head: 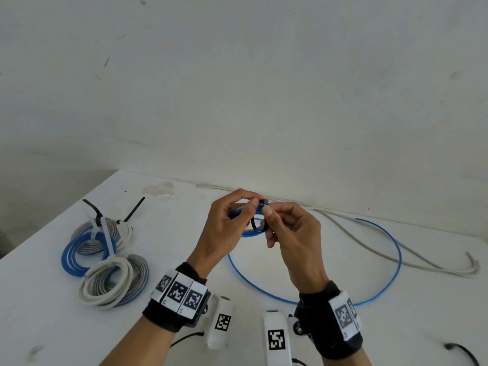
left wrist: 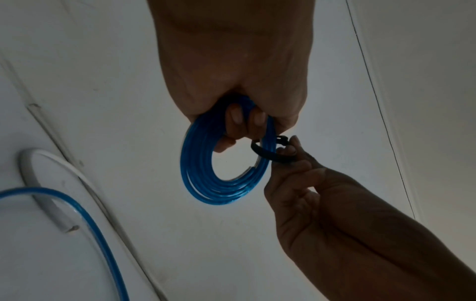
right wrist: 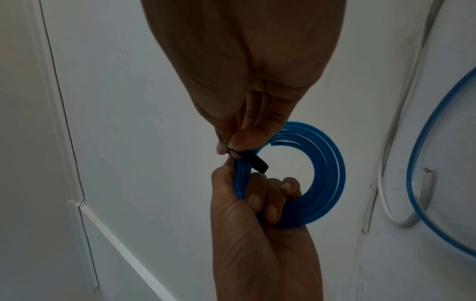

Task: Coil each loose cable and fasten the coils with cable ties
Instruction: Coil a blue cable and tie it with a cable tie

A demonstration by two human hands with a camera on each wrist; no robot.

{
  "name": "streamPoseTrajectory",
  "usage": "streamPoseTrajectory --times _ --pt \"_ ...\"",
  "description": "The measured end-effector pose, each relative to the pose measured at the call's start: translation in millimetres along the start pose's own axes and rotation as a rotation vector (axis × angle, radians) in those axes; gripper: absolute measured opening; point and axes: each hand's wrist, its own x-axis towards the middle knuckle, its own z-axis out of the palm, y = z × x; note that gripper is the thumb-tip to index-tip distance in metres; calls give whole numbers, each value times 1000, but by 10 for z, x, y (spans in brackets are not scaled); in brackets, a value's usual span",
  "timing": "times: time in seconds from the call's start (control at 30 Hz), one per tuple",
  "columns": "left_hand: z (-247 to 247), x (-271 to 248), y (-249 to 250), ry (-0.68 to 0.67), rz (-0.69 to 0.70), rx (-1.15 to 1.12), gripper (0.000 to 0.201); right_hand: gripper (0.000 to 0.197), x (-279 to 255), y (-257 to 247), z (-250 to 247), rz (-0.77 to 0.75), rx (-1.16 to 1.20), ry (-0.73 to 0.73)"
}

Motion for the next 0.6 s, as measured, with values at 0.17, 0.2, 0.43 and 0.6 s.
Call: streamPoseTrajectory --times 0.17,0.2,0.43,0.6 --pt "6 -26 29 -69 31 35 15 34 9 -21 -30 49 85 71" --pt "12 -31 38 -83 43 43 14 36 10 -26 -36 51 96 83" --pt "29 -39 59 -90 41 87 11 17 10 -11 -46 15 -7 45" --pt "53 -42 88 -162 -5 58 14 11 37 -61 -135 74 66 40"
